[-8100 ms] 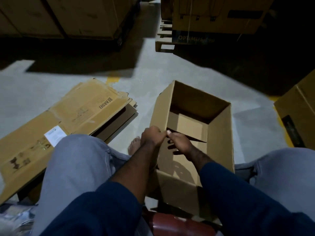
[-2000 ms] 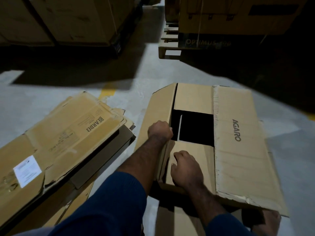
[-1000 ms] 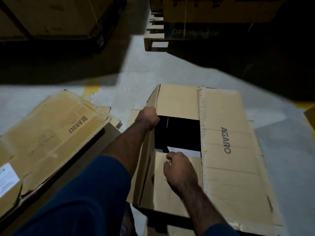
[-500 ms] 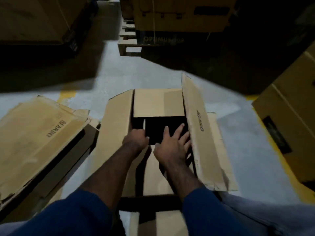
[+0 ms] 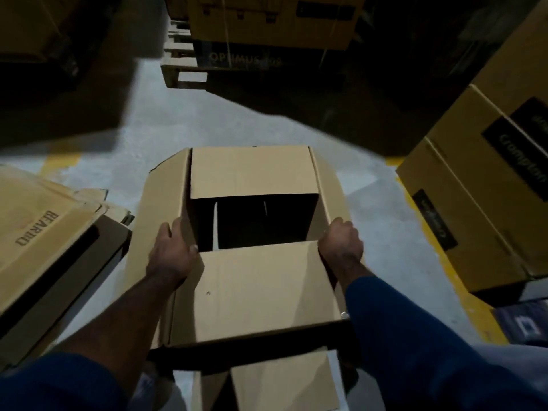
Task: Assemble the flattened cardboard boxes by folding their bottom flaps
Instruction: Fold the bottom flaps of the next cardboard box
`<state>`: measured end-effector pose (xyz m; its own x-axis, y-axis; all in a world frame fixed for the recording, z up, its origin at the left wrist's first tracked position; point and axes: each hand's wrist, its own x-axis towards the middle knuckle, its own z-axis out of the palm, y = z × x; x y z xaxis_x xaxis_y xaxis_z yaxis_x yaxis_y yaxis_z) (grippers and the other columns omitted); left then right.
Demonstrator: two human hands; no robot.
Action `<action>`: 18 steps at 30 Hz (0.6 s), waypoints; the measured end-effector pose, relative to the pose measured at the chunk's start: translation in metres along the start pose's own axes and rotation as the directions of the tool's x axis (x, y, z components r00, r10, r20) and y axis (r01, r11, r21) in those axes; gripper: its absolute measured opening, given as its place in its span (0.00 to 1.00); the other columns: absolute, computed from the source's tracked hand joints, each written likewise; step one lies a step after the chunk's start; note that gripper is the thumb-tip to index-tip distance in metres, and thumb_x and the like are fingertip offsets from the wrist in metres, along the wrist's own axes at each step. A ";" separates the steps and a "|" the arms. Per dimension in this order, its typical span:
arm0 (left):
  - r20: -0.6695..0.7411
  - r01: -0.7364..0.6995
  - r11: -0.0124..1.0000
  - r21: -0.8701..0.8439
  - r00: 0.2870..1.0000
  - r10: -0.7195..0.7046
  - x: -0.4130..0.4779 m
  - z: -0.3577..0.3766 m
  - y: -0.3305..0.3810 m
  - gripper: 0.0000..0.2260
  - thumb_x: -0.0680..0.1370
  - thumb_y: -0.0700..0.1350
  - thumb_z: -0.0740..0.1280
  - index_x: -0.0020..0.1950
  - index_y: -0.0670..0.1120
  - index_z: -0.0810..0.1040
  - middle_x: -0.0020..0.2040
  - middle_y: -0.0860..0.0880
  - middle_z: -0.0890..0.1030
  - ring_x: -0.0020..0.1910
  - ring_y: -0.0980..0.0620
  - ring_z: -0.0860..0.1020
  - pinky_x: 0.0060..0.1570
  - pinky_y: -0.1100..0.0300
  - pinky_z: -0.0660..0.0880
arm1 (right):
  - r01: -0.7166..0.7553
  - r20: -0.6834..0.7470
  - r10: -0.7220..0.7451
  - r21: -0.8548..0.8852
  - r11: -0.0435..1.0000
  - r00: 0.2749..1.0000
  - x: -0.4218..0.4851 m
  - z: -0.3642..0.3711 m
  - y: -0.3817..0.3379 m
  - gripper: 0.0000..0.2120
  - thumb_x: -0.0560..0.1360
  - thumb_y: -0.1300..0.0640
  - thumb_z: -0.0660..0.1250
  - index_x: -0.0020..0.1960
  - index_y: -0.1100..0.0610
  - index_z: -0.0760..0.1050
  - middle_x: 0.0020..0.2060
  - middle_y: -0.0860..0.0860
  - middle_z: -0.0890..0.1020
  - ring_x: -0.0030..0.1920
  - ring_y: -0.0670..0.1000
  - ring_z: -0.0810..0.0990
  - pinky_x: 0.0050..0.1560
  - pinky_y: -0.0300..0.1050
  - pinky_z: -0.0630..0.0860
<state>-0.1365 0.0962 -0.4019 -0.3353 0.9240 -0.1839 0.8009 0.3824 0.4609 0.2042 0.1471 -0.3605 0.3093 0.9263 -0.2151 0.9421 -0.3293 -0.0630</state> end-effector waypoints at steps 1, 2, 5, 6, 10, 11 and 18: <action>0.000 0.000 0.997 -0.075 1.000 0.000 0.001 0.006 -0.004 0.36 0.78 0.46 0.71 0.81 0.47 0.54 0.78 0.44 0.60 0.73 0.39 0.68 0.67 0.42 0.72 | 0.011 0.002 -0.011 -0.024 1.000 1.000 0.006 0.001 0.000 0.11 0.79 0.57 0.64 0.60 0.58 0.73 0.58 0.56 0.79 0.58 0.59 0.80 0.52 0.50 0.77; 0.005 0.009 0.988 -0.151 1.000 -0.008 0.003 0.012 -0.006 0.37 0.79 0.44 0.71 0.82 0.47 0.52 0.80 0.44 0.59 0.76 0.40 0.66 0.71 0.43 0.69 | 0.016 0.011 -0.016 -0.037 0.999 1.000 0.011 0.003 0.000 0.09 0.79 0.58 0.64 0.59 0.58 0.74 0.56 0.56 0.81 0.56 0.59 0.81 0.50 0.49 0.77; 0.009 0.064 0.967 -0.246 0.998 -0.064 0.003 0.024 -0.008 0.39 0.79 0.44 0.70 0.83 0.47 0.50 0.82 0.45 0.58 0.78 0.41 0.63 0.74 0.43 0.66 | -0.004 0.041 0.004 -0.017 1.000 0.999 0.017 0.007 0.001 0.08 0.80 0.56 0.66 0.58 0.57 0.75 0.53 0.56 0.82 0.52 0.59 0.82 0.47 0.48 0.77; -0.002 0.065 0.968 -0.240 0.998 -0.068 0.005 0.027 -0.008 0.38 0.79 0.44 0.70 0.83 0.47 0.50 0.82 0.45 0.58 0.77 0.40 0.64 0.73 0.43 0.66 | -0.004 0.040 0.004 -0.012 1.000 0.999 0.019 0.008 0.001 0.09 0.80 0.54 0.67 0.57 0.57 0.75 0.53 0.56 0.82 0.52 0.59 0.82 0.47 0.49 0.77; -0.020 0.067 0.976 -0.209 0.997 -0.073 0.009 0.030 -0.006 0.37 0.80 0.45 0.69 0.83 0.47 0.51 0.81 0.45 0.60 0.76 0.40 0.66 0.72 0.44 0.68 | 0.074 -0.028 -0.076 -0.078 0.994 0.997 0.031 0.012 0.004 0.13 0.82 0.49 0.62 0.58 0.57 0.76 0.53 0.57 0.82 0.51 0.60 0.82 0.48 0.50 0.76; -0.017 0.072 0.977 -0.200 0.997 -0.076 0.009 0.029 -0.005 0.37 0.80 0.45 0.69 0.82 0.47 0.51 0.81 0.45 0.60 0.76 0.40 0.67 0.72 0.44 0.69 | 0.095 -0.058 -0.100 -0.096 0.991 0.993 0.034 0.012 0.005 0.16 0.83 0.46 0.59 0.58 0.58 0.76 0.53 0.58 0.82 0.51 0.61 0.82 0.48 0.50 0.75; -0.009 0.100 0.987 -0.125 0.995 -0.102 0.034 0.017 0.004 0.28 0.79 0.44 0.70 0.74 0.43 0.60 0.73 0.41 0.70 0.66 0.37 0.75 0.60 0.43 0.76 | 0.097 -0.088 -0.103 -0.066 0.993 0.991 0.085 -0.006 -0.027 0.17 0.82 0.46 0.60 0.60 0.59 0.74 0.54 0.58 0.80 0.53 0.61 0.81 0.49 0.53 0.76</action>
<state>-0.1358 0.1289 -0.4213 -0.4198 0.8799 -0.2224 0.6951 0.4693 0.5446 0.2057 0.2357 -0.3713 0.2213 0.9677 -0.1204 0.9741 -0.2252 -0.0191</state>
